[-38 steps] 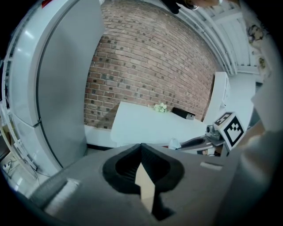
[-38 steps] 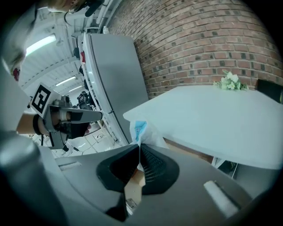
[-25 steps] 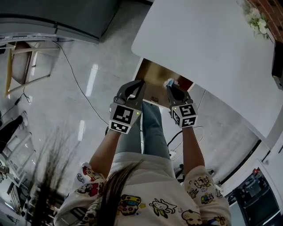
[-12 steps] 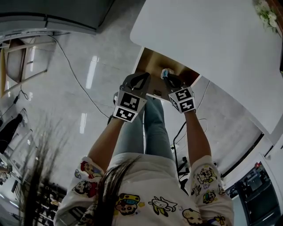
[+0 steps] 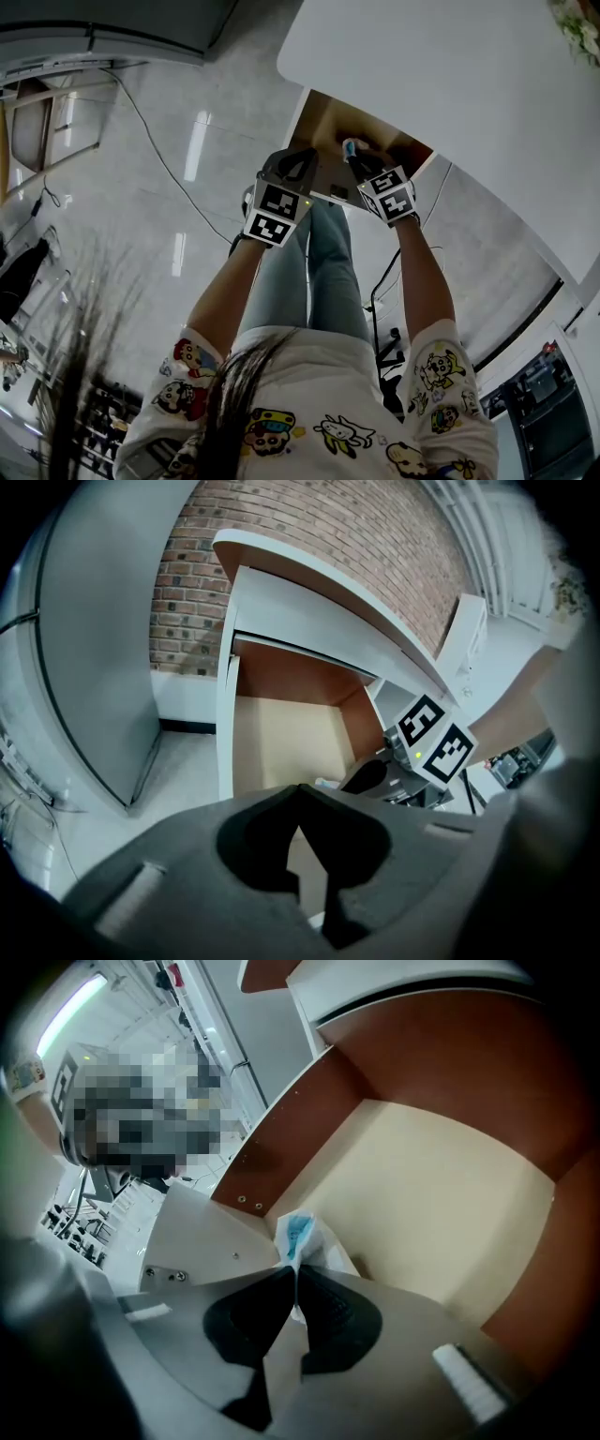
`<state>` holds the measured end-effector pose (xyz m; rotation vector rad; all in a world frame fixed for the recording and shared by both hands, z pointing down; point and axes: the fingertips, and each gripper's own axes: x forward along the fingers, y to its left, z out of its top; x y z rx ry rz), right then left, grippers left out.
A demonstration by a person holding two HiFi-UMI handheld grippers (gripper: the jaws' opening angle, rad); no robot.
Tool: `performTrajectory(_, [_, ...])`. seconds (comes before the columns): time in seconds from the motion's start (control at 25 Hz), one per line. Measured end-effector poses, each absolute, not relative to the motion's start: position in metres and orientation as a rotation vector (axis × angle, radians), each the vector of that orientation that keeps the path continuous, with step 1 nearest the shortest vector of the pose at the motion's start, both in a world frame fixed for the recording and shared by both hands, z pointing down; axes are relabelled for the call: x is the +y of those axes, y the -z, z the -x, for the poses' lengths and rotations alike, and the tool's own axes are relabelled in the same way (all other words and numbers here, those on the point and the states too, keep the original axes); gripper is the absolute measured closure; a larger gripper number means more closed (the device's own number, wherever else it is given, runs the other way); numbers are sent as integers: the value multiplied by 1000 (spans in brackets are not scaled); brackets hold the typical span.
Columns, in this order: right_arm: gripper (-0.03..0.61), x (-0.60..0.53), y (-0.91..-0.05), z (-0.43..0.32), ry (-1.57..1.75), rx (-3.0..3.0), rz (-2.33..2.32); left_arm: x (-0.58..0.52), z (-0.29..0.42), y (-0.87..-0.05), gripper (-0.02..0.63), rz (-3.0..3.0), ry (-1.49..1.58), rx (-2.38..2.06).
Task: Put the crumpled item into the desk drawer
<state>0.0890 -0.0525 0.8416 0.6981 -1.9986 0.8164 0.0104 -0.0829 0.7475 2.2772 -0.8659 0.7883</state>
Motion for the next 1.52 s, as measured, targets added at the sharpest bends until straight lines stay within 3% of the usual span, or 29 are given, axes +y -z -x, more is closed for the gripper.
performTrajectory(0.96, [489, -40, -859, -88, -1014, -1879, -596, -87, -9, -754, 614, -2257, -796, -854])
performTrajectory(1.52, [482, -49, -800, -98, -1015, -1914, -653, -102, -11, -704, 614, -2294, -757, -894])
